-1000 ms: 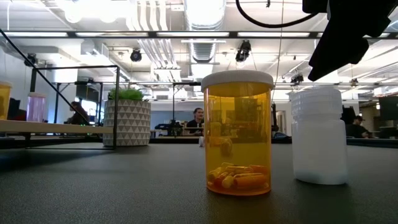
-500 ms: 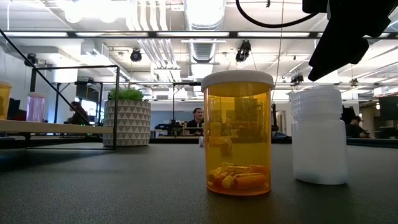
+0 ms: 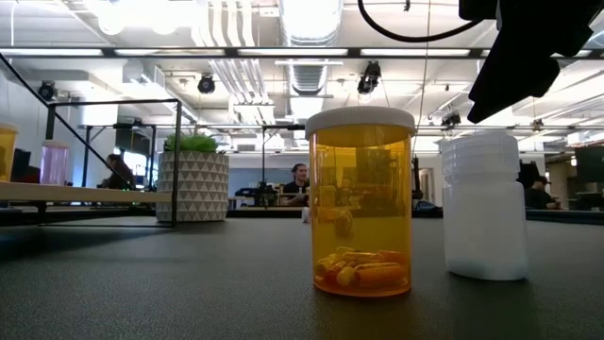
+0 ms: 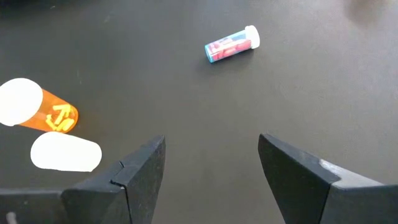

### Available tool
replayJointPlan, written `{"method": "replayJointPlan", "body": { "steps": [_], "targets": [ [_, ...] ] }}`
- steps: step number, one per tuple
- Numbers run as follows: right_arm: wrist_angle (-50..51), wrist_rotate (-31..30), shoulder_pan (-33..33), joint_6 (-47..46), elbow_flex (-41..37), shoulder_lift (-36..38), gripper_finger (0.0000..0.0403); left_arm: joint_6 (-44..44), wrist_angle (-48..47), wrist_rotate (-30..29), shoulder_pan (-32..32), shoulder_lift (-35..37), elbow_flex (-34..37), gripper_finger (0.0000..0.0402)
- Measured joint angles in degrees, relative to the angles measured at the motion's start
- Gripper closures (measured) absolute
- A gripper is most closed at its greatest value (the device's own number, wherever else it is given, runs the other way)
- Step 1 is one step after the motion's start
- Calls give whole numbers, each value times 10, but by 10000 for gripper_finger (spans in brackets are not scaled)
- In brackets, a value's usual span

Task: Pick and place medicine bottles onto shelf by color
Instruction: Put the right pink plastic pill bottle on the shelf aligned with the other pink pill bottle

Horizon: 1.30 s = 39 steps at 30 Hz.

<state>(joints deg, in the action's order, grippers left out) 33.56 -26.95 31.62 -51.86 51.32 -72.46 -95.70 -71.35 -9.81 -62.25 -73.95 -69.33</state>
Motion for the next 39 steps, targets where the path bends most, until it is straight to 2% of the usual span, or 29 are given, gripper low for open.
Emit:
{"method": "replayJointPlan", "body": {
  "steps": [7,10,12,16,20,27,30,34,39],
  "targets": [
    [0,0,0,0,0,0,154,34,-8,-148,56,59,-12,181],
    [0,0,0,0,0,0,154,98,24,-204,95,62,-24,181],
    [0,0,0,0,0,0,154,161,60,-221,129,56,-30,181],
    [0,0,0,0,0,0,154,282,156,-238,200,36,-32,181],
    [0,0,0,0,0,0,154,356,256,-258,271,14,-32,181],
    [-1,-2,-1,4,0,0,154,493,422,-243,365,-26,-32,181],
    [-20,-9,-9,17,0,0,154,527,480,-235,385,-37,-32,181],
    [-49,-11,-9,-11,0,0,154,546,546,-234,398,-49,-32,181],
    [-124,-12,-13,41,0,0,154,546,558,-234,407,-54,-30,181]
  ]
}}
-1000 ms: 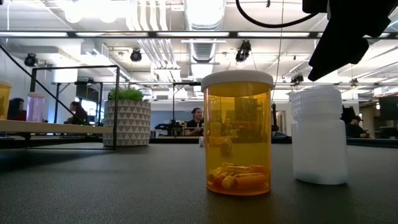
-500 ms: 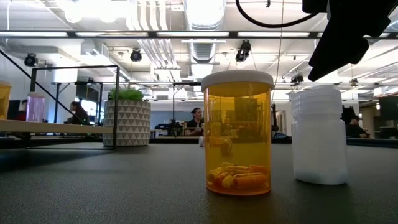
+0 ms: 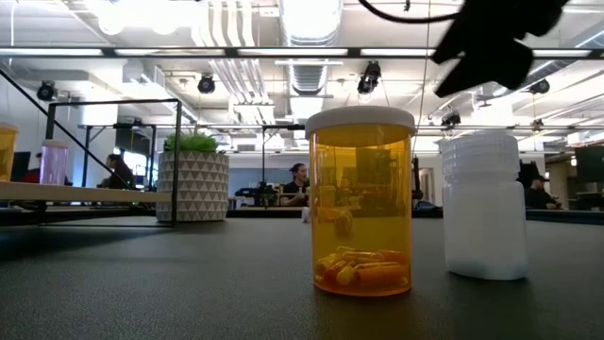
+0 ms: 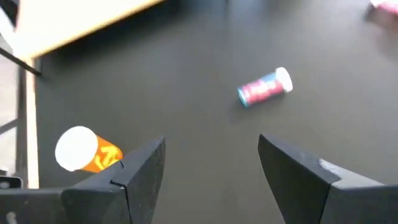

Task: Pick and place medicine bottles onto shelf by color
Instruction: Put the right pink plastic pill bottle on the shelf aligned with the other pink pill bottle

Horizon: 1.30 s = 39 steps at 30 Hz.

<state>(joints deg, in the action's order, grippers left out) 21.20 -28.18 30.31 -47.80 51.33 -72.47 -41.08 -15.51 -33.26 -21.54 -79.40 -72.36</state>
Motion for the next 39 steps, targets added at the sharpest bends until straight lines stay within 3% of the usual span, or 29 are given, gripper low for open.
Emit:
{"method": "replayJointPlan", "body": {
  "steps": [6,11,15,19,22,31,35,39],
  "targets": [
    [-103,0,0,1,0,-1,154,27,2,2,18,4,0,181],
    [-105,-53,-23,19,0,-1,154,112,12,10,33,6,0,181],
    [-109,-68,-49,8,0,0,154,120,8,19,60,15,0,181],
    [-134,-70,-85,-57,0,1,154,121,5,83,101,29,0,181],
    [-155,-68,-106,-44,0,2,154,134,5,132,131,39,0,181],
    [-236,-56,-179,-58,0,1,154,246,4,152,168,62,0,181],
    [-141,-28,-223,-39,21,8,154,271,4,170,181,72,0,181],
    [56,-16,-285,-75,69,17,154,281,5,193,200,77,0,181]
  ]
}}
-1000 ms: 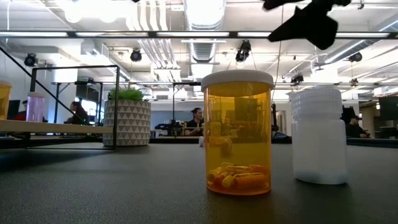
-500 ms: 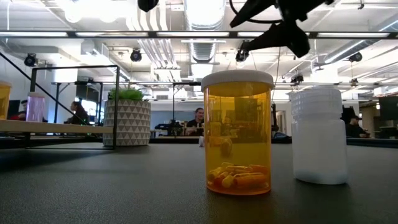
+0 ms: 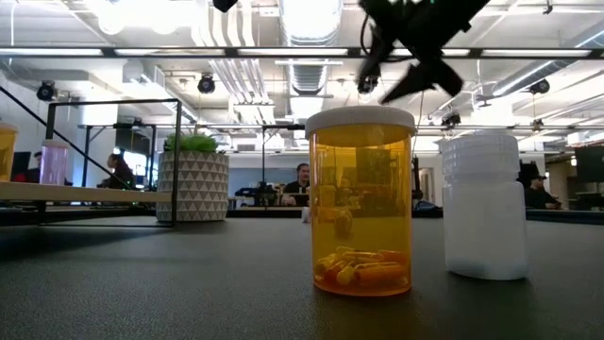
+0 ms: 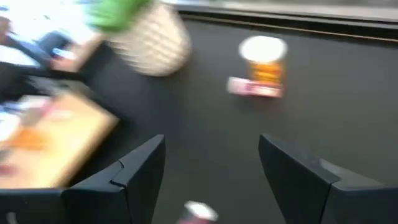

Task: Pick and place medicine bottles onto shelf by color
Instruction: Put the right pink plastic pill bottle on the shelf aligned with the other pink pill bottle

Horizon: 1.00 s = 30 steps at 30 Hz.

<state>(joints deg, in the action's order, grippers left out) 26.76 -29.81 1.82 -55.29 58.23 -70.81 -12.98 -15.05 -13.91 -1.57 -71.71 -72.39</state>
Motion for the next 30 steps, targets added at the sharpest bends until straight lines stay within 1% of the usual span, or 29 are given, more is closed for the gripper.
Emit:
{"method": "replayJointPlan", "body": {
  "steps": [2,4,6,8,11,13,17,20,23,26,30],
  "targets": [
    [124,9,-36,-21,26,2,154,-1,0,3,9,0,-1,181],
    [213,11,-70,-22,41,2,154,-1,2,4,16,0,-1,181],
    [272,12,-105,-18,42,7,154,-1,9,4,25,-2,-1,181],
    [292,14,-137,-6,24,15,154,-1,12,5,33,-2,-1,181],
    [287,38,-185,11,-23,34,154,-1,15,4,43,-2,-1,181],
    [264,59,-214,17,-54,49,154,-2,25,3,49,-2,-1,181],
    [229,62,-260,13,-114,78,154,-1,73,3,58,-2,-1,181],
    [171,58,-288,13,-163,97,154,-1,92,3,66,-2,-2,181],
    [96,58,-302,13,-210,102,154,-1,107,3,76,-3,-3,181],
    [36,34,-306,9,-248,95,154,-1,107,3,87,-3,-3,181],
    [13,-15,-306,-21,-282,82,154,-1,106,4,99,-3,-3,181]
  ]
}}
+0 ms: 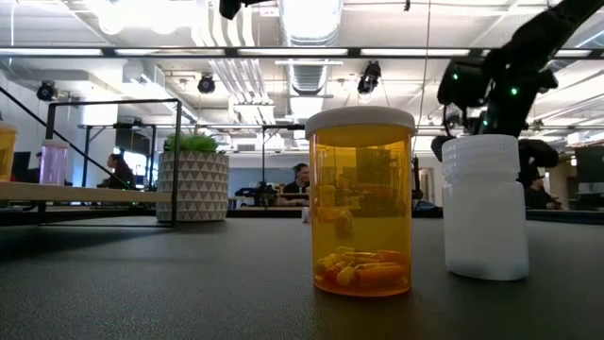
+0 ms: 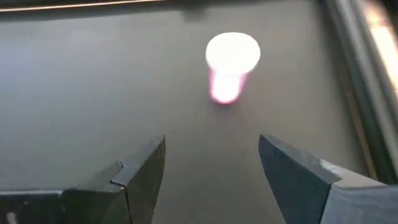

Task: Pick and place medicine bottles onto shelf by color
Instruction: Put the right pink plastic pill bottle on the shelf aligned with the other pink pill bottle

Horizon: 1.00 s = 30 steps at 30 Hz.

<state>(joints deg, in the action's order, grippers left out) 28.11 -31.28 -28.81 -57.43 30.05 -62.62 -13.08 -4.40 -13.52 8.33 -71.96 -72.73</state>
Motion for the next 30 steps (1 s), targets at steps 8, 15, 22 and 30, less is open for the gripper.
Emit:
{"method": "replayJointPlan", "body": {
  "steps": [8,15,22,30],
  "targets": [
    [-69,-54,0,18,-55,-18,156,0,0,3,24,0,0,181],
    [-208,-89,-1,33,-117,-42,166,0,0,13,41,0,0,181],
    [-341,-103,-1,49,-174,-72,168,0,1,16,47,0,0,181],
    [-441,-134,-1,79,-196,-120,168,0,0,16,56,0,0,181]
  ]
}}
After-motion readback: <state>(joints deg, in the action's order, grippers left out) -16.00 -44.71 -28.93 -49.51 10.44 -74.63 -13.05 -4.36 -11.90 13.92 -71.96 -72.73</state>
